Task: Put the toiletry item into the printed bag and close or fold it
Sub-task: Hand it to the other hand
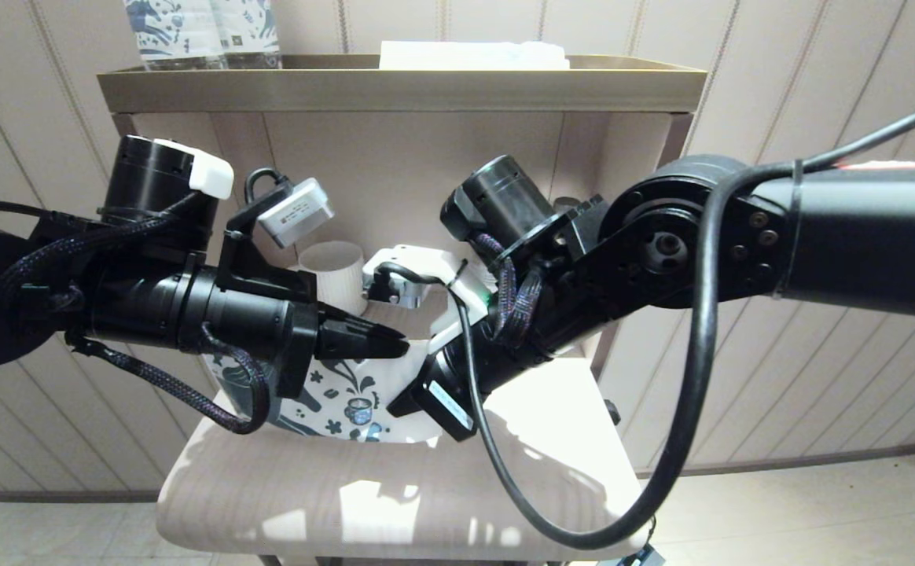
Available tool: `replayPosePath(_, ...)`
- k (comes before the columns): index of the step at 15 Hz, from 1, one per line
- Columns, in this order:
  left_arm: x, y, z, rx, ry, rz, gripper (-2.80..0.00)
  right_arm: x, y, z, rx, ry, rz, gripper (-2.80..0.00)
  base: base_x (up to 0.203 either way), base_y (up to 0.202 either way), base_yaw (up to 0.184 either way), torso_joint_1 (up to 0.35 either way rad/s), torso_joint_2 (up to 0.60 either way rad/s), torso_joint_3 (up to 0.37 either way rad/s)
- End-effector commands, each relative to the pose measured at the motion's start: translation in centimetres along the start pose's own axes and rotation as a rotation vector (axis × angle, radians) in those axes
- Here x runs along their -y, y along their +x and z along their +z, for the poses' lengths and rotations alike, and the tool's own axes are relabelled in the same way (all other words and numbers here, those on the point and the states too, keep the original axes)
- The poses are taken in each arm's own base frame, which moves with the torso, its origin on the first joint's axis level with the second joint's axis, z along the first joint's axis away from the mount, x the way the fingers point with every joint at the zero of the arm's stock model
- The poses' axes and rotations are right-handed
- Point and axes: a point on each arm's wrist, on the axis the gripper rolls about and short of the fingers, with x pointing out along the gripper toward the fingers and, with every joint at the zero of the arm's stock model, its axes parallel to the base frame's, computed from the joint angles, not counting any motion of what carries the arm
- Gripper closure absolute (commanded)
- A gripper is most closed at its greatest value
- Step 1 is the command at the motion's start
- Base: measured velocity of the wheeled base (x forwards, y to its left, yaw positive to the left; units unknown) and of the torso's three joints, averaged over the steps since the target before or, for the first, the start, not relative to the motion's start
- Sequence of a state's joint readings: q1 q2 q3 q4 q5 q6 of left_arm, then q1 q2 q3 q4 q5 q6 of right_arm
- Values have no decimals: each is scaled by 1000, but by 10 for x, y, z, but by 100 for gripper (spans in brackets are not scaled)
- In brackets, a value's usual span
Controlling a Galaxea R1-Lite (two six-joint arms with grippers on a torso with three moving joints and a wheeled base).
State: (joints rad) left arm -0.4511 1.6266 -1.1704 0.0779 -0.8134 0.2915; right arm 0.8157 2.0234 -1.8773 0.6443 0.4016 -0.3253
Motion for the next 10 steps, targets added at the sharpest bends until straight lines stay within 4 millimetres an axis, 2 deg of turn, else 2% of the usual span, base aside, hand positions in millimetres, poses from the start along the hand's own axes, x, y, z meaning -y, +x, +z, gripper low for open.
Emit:
replayPosePath(1, 0, 0, 1, 4, 2, -5, 0, 0, 2, -2, -12, -2, 6, 0, 0, 0, 0, 0, 0, 0)
replayPosePath(2, 0, 0, 0, 2, 1, -5, 0, 0, 1, 0, -4, 0, 5, 0, 0, 0, 0, 0, 0, 0)
replayPosePath(3, 0, 0, 0, 2, 2, -5, 0, 0, 1, 0, -5, 3, 7, -280, 0, 0, 0, 0, 0, 0)
replayPosePath(10, 1, -1, 0, 4, 4, -5, 0, 1, 3, 1, 1, 2, 10, -280, 0, 0, 0, 0, 0, 0)
